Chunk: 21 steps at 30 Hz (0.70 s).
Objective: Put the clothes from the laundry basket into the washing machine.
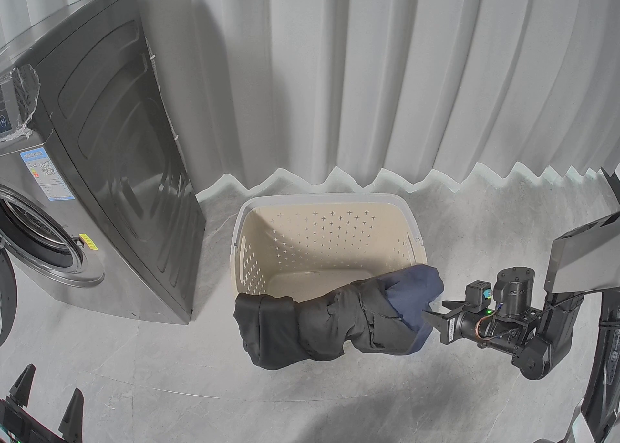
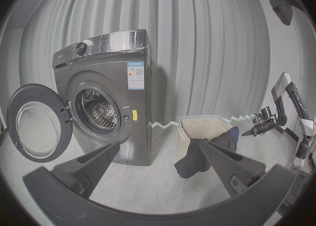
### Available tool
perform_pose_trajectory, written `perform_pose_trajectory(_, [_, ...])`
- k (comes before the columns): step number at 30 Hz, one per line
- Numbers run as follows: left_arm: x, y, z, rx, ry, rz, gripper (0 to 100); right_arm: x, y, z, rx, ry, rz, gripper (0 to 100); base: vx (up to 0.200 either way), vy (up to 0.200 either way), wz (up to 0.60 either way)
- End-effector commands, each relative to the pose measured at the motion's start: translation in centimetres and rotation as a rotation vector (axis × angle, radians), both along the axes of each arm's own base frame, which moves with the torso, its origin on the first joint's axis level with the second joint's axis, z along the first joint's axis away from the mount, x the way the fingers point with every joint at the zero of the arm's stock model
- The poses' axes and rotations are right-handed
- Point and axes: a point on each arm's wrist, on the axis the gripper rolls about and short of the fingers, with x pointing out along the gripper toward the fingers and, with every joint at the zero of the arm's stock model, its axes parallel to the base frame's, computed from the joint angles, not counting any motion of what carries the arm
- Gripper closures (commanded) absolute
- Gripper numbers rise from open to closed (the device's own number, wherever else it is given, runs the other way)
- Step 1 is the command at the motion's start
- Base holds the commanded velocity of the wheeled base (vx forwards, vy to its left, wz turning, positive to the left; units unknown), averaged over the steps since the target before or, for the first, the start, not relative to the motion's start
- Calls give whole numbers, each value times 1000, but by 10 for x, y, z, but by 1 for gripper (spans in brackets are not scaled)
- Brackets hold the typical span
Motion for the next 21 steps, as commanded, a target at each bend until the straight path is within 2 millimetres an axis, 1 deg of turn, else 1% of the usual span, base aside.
perform_pose_trajectory(1, [0, 0, -4, -1, -4, 0, 0, 5, -1, -7, -2, 12, -8, 0, 0, 0, 0])
perform_pose_trajectory(5, [0, 0, -4, -1, -4, 0, 0, 10, 2, -18, -5, 31, -1, 0, 0, 0, 0])
perform_pose_trajectory(8, [0, 0, -4, -1, -4, 0, 0, 16, 4, -22, -2, 23, 1, 0, 0, 0, 0])
perform_pose_trajectory(10, [0, 0, -4, -1, -4, 0, 0, 26, 7, -25, 3, 6, -1, 0, 0, 0, 0])
perform_pose_trajectory(16, [0, 0, -4, -1, -4, 0, 0, 43, 11, -29, 16, -30, -8, 0, 0, 0, 0])
perform_pose_trajectory(21, [0, 0, -4, -1, -4, 0, 0, 47, 13, -28, 24, -49, -9, 0, 0, 0, 0])
